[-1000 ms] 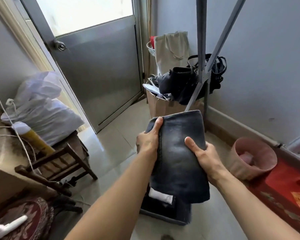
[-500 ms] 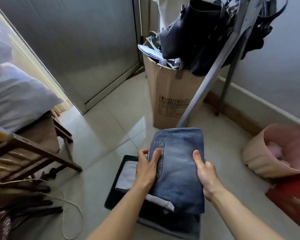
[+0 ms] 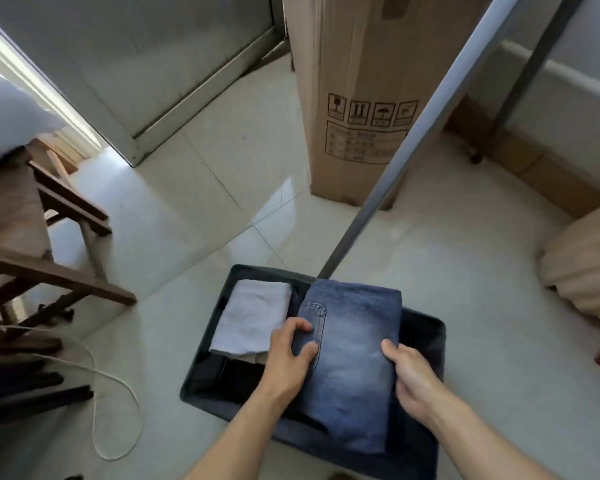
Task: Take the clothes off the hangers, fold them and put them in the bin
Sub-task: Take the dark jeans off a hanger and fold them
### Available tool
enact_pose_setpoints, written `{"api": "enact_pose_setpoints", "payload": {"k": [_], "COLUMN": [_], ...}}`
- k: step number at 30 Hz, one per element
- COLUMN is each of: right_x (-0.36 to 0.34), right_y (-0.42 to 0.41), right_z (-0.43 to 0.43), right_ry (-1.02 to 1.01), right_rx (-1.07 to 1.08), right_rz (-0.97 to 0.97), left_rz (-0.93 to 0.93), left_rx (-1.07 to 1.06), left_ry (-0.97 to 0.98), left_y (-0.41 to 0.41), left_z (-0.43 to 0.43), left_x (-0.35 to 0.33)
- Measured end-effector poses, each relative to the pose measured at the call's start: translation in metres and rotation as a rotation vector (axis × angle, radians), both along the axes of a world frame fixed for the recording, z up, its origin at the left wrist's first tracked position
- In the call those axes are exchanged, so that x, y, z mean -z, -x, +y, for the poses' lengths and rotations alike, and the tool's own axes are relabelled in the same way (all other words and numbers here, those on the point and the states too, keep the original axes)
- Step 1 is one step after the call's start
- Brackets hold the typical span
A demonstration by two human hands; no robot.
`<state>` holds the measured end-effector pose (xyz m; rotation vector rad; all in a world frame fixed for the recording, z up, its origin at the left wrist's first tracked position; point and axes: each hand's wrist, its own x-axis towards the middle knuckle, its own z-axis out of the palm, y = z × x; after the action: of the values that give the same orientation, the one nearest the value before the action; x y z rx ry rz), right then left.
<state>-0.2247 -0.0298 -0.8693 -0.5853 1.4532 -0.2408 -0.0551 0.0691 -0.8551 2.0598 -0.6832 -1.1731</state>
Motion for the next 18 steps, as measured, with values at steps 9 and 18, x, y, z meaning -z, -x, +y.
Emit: {"api": "enact_pose_setpoints", "payload": {"k": [9,18], "right_x": [0.069,0.091], "right_y": [-0.029,-0.028], "right_z": [-0.015,-0.013], "right_ry": [-0.019,0.029], "right_rx": [-0.004,-0.155], "right_rz": [0.078,0.275], "left_rz": [-0.044,-0.140], "left_rx": [0.005,0.088], "left_ry": [-0.116,-0.303], "left_y": [-0.004,0.009], "left_z": [-0.015,-0.022], "left_x": [0.077,0.096]}}
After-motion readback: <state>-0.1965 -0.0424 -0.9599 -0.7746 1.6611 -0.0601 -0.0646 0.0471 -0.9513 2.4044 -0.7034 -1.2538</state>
